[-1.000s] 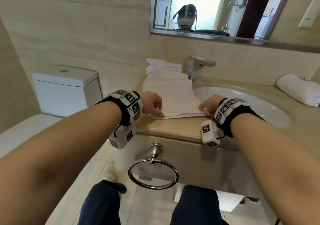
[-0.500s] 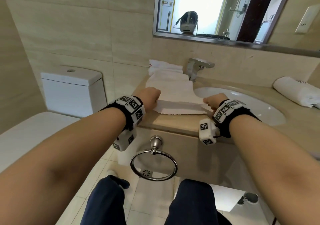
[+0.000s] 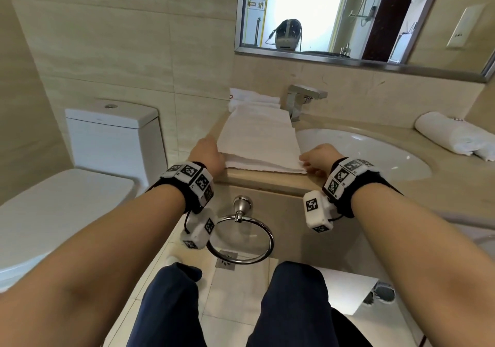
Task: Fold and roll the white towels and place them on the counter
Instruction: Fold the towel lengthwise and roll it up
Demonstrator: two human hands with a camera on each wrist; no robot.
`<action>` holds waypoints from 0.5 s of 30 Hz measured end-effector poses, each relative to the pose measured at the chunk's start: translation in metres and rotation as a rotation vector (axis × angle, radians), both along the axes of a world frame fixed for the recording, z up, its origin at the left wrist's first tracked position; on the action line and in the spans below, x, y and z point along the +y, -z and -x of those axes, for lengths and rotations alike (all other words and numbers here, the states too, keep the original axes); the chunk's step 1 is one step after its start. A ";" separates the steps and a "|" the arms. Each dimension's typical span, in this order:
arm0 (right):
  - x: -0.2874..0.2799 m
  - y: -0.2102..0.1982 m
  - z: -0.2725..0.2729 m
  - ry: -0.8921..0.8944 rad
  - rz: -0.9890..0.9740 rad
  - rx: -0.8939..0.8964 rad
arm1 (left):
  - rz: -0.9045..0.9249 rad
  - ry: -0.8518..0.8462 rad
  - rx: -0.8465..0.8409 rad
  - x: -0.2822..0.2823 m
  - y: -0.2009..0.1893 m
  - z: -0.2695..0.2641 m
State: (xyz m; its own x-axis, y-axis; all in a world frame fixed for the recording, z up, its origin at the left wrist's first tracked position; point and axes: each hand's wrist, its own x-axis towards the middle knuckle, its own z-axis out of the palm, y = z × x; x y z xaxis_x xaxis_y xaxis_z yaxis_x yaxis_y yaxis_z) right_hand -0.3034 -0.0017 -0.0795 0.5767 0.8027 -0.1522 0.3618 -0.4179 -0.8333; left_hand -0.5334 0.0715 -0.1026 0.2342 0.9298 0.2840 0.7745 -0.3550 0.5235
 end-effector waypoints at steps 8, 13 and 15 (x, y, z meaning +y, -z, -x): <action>-0.003 0.013 0.007 -0.277 0.085 -0.409 | 0.095 -0.037 -0.023 0.011 0.003 0.014; -0.011 0.012 0.008 -0.423 0.142 -0.597 | -0.029 -0.042 0.141 0.017 0.014 0.025; -0.013 0.012 0.008 -0.447 0.146 -0.654 | -0.091 -0.037 0.226 0.017 0.014 0.029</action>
